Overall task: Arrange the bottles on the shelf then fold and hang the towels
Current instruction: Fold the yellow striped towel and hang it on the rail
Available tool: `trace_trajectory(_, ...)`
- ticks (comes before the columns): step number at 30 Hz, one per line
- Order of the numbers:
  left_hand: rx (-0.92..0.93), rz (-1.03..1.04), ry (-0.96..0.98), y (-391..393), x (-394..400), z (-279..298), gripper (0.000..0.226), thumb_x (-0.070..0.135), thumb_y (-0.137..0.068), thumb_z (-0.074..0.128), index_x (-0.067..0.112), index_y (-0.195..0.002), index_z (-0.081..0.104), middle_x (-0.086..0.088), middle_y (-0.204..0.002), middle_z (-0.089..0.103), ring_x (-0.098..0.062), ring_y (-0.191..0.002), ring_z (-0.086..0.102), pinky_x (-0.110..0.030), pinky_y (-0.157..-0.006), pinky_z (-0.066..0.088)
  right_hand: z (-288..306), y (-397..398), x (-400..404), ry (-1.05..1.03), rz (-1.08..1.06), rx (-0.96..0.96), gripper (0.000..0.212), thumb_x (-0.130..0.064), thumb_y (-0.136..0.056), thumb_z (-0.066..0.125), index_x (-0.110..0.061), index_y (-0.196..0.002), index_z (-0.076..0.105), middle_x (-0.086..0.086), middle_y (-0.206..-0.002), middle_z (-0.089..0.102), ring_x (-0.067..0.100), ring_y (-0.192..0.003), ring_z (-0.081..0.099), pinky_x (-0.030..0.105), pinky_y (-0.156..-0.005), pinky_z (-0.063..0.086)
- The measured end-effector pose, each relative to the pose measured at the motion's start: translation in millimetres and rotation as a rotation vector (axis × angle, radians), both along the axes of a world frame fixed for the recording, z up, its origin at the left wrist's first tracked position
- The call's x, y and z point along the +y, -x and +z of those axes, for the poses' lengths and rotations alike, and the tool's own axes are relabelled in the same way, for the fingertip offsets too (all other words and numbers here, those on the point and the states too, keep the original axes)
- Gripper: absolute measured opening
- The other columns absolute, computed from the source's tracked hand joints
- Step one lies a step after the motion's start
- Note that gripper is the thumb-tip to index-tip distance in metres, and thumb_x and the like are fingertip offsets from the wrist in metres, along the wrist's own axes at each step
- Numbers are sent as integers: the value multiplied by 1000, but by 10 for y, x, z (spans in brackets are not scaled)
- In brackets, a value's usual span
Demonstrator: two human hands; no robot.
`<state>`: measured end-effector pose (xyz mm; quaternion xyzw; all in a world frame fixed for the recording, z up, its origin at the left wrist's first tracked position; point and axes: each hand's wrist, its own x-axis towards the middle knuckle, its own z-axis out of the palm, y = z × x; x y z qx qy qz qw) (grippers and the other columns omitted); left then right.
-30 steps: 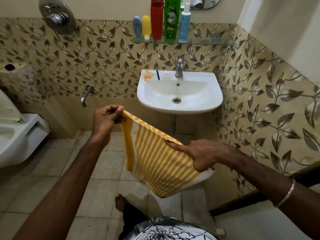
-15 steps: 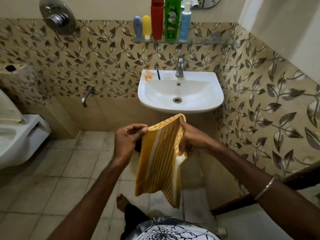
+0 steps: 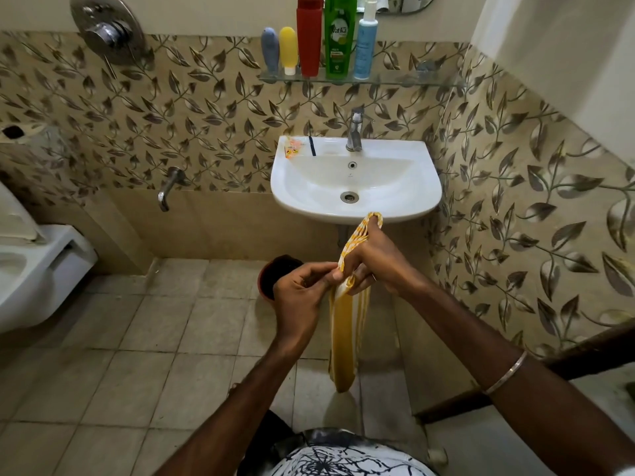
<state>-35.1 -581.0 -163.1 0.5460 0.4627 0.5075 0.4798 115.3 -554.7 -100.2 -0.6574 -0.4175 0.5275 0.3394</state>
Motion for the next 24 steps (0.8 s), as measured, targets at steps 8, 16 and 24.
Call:
trace_trajectory(8,212,-70,-229,-51,85,45,44,11,-76,83,13,-118,70,3,-107,74,-14,-99,70,-41,-85,59,108,-89,-36,-72,-62,63,67,12,-80,51,-10,-136,22,30,-83,65,34,-52,67,38,-49,57)
trace_trajectory(16,122,-30,-184,145,289,296,24,4,-89,69,19,-107,72,13,-103,72,-3,-92,68,-26,-77,58,-217,-412,31,-380,-32,-801,50,-26,-87,75,-16,-129,49,11,-122,67,29,-101,68,39,-77,57)
trace_trajectory(24,61,-24,-170,458,539,389,21,2,-92,65,11,-110,67,3,-103,70,0,-93,67,-18,-78,54,-165,-597,35,-438,-16,-222,62,-14,-68,92,-25,-121,62,3,-103,71,18,-96,70,38,-79,62)
